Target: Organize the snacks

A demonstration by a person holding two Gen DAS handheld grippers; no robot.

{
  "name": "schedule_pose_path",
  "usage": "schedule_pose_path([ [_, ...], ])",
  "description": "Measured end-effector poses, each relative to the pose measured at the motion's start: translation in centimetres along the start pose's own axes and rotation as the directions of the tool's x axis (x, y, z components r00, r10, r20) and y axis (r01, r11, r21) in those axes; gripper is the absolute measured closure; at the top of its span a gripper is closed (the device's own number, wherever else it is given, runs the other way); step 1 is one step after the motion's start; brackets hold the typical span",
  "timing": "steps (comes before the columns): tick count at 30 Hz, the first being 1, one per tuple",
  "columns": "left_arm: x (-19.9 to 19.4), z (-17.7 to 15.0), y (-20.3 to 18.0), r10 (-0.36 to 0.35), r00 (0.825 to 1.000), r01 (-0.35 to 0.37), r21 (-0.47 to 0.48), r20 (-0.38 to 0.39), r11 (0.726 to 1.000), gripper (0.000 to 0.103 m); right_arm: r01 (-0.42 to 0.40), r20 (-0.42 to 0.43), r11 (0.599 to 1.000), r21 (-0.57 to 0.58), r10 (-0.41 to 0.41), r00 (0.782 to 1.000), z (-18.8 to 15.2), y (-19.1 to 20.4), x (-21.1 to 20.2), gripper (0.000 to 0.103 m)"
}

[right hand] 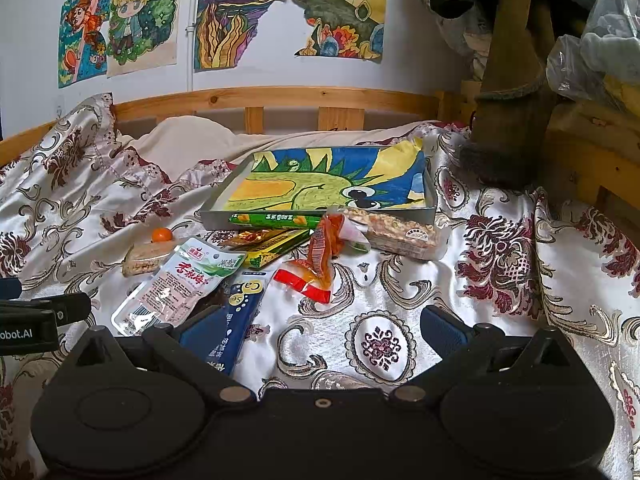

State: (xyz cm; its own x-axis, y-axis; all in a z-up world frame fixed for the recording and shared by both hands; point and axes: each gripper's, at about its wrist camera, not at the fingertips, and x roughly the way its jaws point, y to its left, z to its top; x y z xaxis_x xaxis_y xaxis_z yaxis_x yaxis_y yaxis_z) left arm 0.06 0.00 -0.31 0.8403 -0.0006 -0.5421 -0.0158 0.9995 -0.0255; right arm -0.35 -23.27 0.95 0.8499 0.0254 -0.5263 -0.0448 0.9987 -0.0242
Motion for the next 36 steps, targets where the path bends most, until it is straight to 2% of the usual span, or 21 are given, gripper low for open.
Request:
schedule_pose_path([
  [26,0.3,-0.2,0.3,-0.001,1.0,0.001,-0.006,-0.018,1.0,0.0,0.002,-0.007,1.0,0.002,-0.002,1.0,-0.2,0.0,0.1,0.001],
  [36,1.1,-0.3,0.5,-0.011,0.999,0.011,-0.012,-0.047,1.0,0.0,0.019,-0.047,1.0,0.024,-0.017,0.999,-0.1,-0.2,1.1,0.001],
])
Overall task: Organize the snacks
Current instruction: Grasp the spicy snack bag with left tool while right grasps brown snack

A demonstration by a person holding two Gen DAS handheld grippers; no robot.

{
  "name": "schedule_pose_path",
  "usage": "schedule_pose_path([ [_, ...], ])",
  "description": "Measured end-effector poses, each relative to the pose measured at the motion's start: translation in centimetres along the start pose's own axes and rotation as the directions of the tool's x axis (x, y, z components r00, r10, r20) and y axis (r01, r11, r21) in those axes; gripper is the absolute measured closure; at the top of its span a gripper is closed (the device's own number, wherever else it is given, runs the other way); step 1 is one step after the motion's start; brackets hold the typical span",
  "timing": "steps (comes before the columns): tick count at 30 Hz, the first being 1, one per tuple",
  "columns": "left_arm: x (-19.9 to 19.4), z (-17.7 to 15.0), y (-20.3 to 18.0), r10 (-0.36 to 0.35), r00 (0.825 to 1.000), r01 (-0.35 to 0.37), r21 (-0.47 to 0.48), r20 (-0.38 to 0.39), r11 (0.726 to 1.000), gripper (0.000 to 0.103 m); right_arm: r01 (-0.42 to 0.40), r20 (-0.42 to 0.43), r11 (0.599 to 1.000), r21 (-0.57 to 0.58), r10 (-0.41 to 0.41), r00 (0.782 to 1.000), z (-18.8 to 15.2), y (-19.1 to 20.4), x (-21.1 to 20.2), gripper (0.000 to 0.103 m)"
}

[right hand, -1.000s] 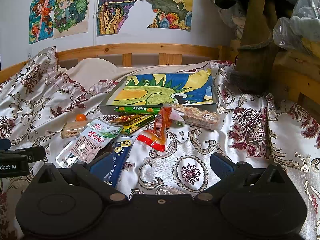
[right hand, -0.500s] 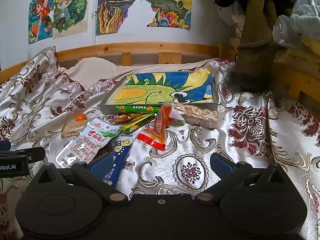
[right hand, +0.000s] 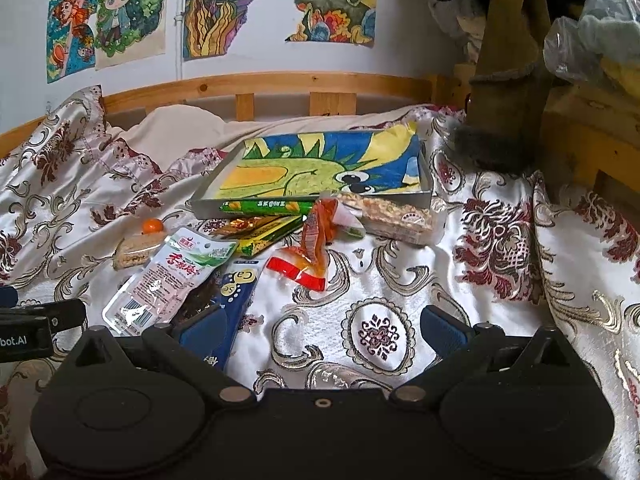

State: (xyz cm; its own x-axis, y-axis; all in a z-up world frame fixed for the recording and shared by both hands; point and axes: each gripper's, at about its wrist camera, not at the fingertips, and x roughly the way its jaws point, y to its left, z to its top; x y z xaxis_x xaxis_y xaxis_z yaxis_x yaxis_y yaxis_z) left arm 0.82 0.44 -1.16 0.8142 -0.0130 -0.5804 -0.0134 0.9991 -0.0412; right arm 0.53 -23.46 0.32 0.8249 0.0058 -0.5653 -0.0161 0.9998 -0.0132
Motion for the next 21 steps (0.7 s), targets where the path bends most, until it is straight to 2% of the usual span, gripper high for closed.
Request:
schedule_pose_path([
  [12,2.7,1.2,1.2,-0.017,1.0,0.017,0.003,-0.024,1.0,0.0,-0.043,0.006,0.997,-0.059,0.043,0.999,-0.2,1.0,2.0,0.001],
  [17,4.6,2.2,1.2,-0.087,0.995,0.089,0.043,-0.049,0.995,0.0,-0.07,-0.015,0.993,-0.094,0.069,0.997,-0.4,1.5,3.4,0.001],
  [21,6.5,2.9,0.3,-0.158,0.984,0.166,0.108,-0.085,0.98,0.0,-0.085,-0.036,0.99,-0.11,0.081,0.996,-0.8,1.7,4.3,0.001],
])
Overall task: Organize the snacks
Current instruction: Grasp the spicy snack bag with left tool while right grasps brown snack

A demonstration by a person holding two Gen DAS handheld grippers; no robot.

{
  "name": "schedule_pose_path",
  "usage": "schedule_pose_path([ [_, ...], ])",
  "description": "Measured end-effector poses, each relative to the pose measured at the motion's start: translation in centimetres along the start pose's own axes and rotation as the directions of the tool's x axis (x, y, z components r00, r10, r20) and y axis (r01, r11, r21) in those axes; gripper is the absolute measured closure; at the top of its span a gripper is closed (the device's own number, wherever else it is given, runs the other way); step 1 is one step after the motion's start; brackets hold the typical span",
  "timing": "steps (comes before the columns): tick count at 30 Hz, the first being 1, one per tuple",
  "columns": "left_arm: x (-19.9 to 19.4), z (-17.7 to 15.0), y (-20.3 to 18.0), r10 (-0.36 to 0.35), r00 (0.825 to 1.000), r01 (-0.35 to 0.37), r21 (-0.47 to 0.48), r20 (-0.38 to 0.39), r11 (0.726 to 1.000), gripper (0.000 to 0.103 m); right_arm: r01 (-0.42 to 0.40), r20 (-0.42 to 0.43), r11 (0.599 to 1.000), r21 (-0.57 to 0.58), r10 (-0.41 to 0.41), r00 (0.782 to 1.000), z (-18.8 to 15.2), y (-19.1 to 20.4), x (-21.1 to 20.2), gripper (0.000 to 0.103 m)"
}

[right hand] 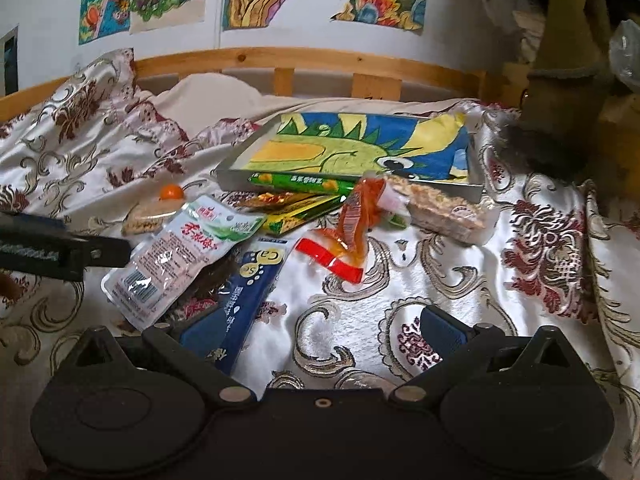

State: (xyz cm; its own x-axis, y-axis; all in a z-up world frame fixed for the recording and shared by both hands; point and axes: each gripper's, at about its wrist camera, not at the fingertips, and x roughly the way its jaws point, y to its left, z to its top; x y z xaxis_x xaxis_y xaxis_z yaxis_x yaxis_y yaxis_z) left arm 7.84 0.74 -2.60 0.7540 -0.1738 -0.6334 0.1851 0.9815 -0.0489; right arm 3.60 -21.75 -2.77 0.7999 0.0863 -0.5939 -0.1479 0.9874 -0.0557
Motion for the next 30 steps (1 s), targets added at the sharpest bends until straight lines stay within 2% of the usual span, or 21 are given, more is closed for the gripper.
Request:
schedule_pose_path([
  [5,2.4,0.1,-1.1,-0.063,0.996,0.068,0.075,-0.062,0.995,0.0,-0.037,-0.023,0.998,-0.044,0.036,0.999,-0.3,0.5,0.8,0.001],
  [10,4.2,0.3,-1.3,-0.126,0.985,0.134,0.062,-0.116,0.989,0.0,-0.045,-0.045,0.997,-0.062,0.042,0.998,-0.7,0.6,1.2,0.001],
  [16,6.1,0.3,-1.6,-0.118,0.98,0.131,0.079,-0.161,0.988,0.001,-0.058,-0.054,0.994,-0.095,0.053,0.997,-0.8,0.9,1.7,0.001],
  [19,6.4,0.2,-1.4,-0.114,0.978,0.129,0.078,-0.176,0.989,0.004,-0.064,-0.056,0.993,-0.096,0.059,0.997,-0.5,1.0,2.2,0.001],
  [22,6.2,0.2,-0.9,-0.134,0.976,0.144,0.045,-0.174,0.989,0.012,-0.074,-0.058,0.993,-0.097,0.068,0.996,-0.3,1.3,2.5,0.001],
  [26,5.5,0.0,0.1,-0.166,0.973,0.16,-0.045,-0.162,0.986,0.017,-0.081,-0.065,0.991,-0.103,0.074,0.995,-0.3,1.8,2.7,0.001],
  [30,4.9,0.1,0.8,-0.163,0.973,0.147,-0.104,-0.163,0.984,0.022,-0.084,-0.087,0.992,-0.096,0.075,0.993,-0.4,1.8,3.0,0.001],
])
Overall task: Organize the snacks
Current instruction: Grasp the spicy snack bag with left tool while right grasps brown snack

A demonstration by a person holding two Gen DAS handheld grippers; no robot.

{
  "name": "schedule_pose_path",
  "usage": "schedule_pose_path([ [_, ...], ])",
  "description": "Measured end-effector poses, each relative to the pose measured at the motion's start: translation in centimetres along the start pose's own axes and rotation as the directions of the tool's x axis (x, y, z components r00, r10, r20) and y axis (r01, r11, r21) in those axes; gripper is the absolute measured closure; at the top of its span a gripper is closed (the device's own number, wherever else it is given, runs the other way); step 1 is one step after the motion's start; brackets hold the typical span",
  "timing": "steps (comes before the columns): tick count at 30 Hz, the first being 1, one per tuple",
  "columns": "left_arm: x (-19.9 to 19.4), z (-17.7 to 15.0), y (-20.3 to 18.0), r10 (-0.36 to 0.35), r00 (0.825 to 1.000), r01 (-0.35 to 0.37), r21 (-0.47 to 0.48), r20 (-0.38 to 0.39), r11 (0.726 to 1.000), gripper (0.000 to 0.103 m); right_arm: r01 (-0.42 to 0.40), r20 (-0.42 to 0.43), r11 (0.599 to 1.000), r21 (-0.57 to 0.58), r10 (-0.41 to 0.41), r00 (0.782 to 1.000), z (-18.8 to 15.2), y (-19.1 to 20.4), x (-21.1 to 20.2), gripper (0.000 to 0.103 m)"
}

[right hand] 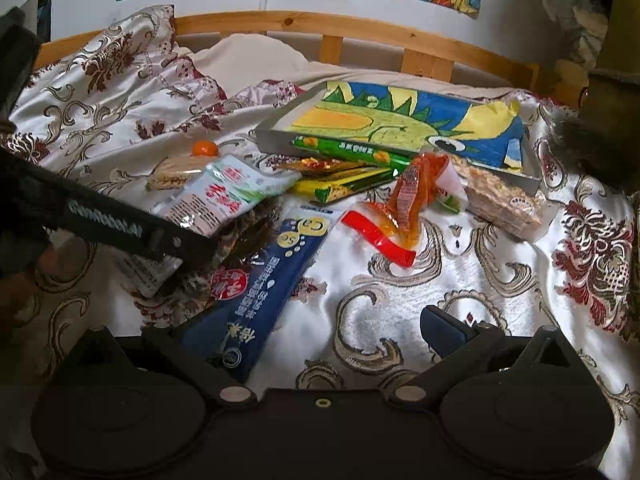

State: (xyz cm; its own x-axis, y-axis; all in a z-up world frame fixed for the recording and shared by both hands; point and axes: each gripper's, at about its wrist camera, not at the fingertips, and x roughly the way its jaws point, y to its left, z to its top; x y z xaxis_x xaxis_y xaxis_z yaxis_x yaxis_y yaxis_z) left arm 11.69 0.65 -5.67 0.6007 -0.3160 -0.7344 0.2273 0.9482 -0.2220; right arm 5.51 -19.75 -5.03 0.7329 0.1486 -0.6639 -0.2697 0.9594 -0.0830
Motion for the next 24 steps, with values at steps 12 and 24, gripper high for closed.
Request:
schedule_pose_path([
  [12,-1.0,1.2,2.3,0.06,0.997,-0.063,-0.085,-0.039,0.994,0.025,-0.051,0.041,0.996,-0.073,0.054,0.998,1.3,1.7,1.0,0.004],
  [24,0.1,1.6,3.0,0.031,0.998,-0.037,-0.113,-0.052,0.993,0.017,-0.095,0.023,0.979,-0.182,0.101,0.995,2.4,4.3,4.1,0.026],
])
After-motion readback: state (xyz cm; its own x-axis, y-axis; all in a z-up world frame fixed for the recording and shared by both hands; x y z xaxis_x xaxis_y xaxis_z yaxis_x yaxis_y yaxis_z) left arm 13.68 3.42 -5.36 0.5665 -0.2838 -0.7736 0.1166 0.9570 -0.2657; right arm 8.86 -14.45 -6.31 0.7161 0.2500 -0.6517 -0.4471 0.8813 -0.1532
